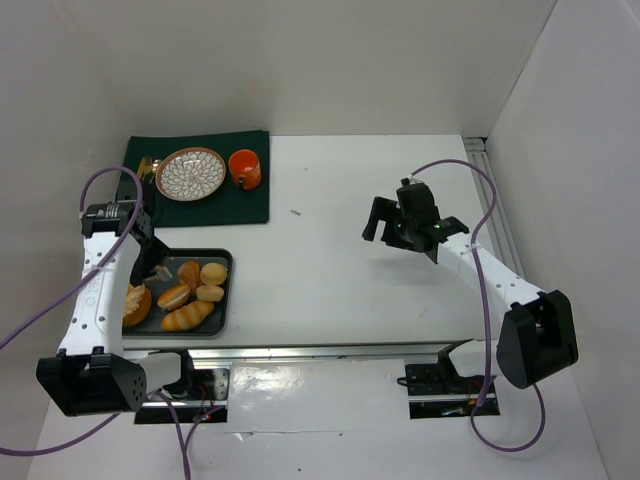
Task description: Place the bread
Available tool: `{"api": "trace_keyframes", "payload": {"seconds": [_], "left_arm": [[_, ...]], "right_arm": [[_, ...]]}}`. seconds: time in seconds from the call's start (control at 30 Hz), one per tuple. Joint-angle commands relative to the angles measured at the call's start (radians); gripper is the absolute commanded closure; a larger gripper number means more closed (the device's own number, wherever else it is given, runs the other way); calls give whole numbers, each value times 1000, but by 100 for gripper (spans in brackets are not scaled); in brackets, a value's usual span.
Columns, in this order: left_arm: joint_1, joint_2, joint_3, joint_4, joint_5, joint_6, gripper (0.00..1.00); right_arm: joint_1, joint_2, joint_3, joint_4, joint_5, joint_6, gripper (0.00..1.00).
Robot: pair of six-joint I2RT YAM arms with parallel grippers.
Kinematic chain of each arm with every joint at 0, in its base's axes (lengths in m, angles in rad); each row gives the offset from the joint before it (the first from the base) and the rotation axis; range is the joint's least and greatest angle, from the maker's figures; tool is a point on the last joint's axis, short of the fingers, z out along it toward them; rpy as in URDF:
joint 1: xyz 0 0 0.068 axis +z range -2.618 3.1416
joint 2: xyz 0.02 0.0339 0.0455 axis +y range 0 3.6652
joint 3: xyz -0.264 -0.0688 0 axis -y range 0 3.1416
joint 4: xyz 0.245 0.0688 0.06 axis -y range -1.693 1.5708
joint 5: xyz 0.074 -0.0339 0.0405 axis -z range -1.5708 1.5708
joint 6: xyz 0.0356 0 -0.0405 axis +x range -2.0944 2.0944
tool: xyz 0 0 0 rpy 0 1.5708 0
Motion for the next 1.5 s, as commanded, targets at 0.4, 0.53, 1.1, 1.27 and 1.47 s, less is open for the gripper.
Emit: {"api": "trace_keyframes", "payload": {"seconds": [0.4, 0.53, 1.1, 1.27, 1.47], "left_arm": [[73, -12, -134, 105, 63, 85, 33], [82, -12, -154, 123, 63, 85, 43], [-21, 89, 285, 221, 28, 285, 100], [-71, 268, 437, 366, 83, 360, 100], [-127, 573, 676, 488, 102, 438, 100]], "right_arm": [[-7, 17, 32, 36, -15, -14, 0], [-7, 17, 23, 46, -15, -14, 0], [2, 55, 32, 55, -25, -5, 0], [21, 64, 42, 55, 7, 4, 0], [21, 44, 42, 33, 63, 23, 0]]}}
